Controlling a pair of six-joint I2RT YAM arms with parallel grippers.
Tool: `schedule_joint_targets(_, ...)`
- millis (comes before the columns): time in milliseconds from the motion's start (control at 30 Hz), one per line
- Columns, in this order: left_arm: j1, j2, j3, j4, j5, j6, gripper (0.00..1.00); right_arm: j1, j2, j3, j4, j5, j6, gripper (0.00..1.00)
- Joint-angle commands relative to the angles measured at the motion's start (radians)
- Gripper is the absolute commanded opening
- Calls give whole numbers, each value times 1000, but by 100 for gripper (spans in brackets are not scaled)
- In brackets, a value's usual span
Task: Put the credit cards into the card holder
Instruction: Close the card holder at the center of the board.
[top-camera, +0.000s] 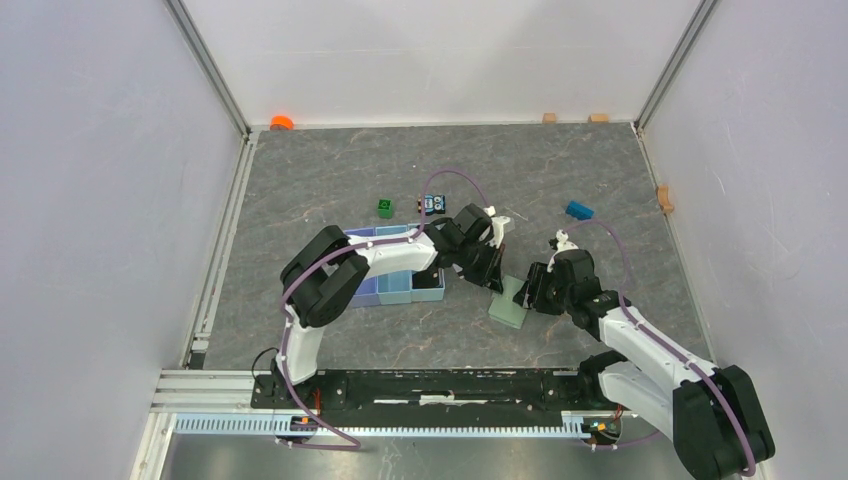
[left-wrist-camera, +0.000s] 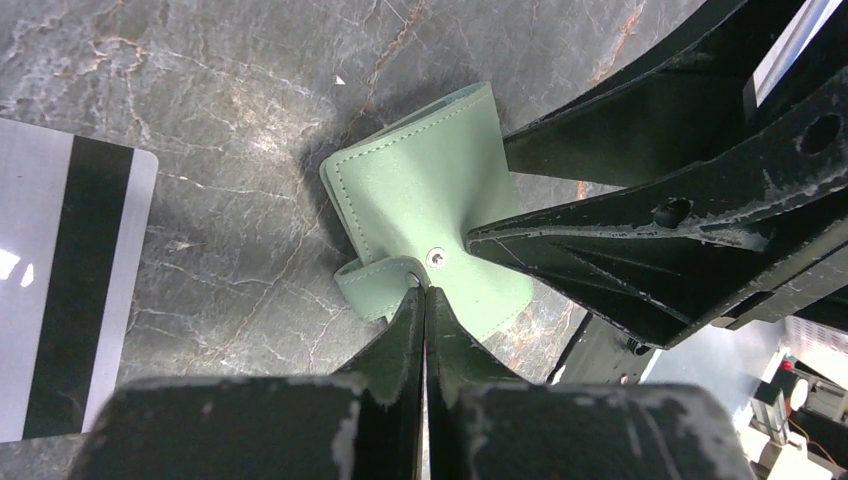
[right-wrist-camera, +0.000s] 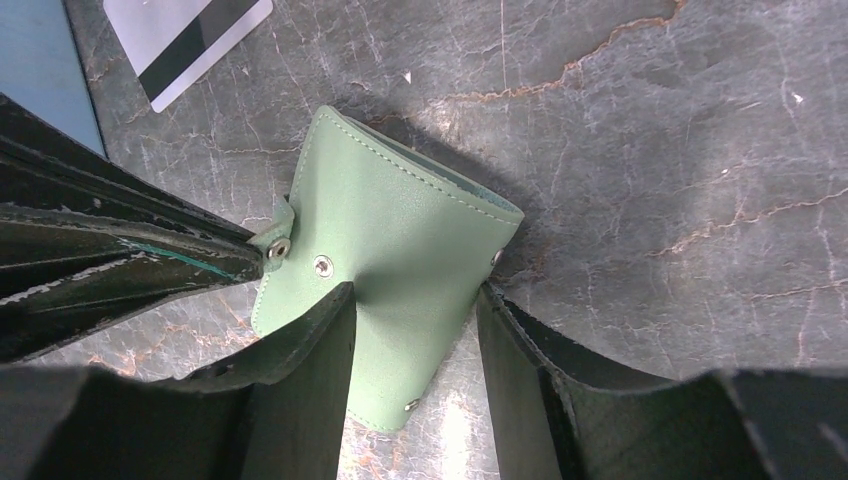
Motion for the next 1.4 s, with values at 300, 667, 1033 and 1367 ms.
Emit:
schedule_joint_targets(300, -6, 54, 26, 27, 64, 16, 2, -3, 33, -34, -85, 70, -37, 54)
schedule_joint_targets(667, -10, 71, 38, 28, 70, 26, 2, -3, 31, -40, -80, 63, -35, 53)
schedule_joint_targets(1033, -15, 94, 61, 0, 75, 47, 2, -4, 30, -42, -78, 61, -33, 53)
schedule_joint_targets(1367, -24, 81, 50, 1, 88, 70, 2, -4, 28, -51, -77, 62, -34, 53)
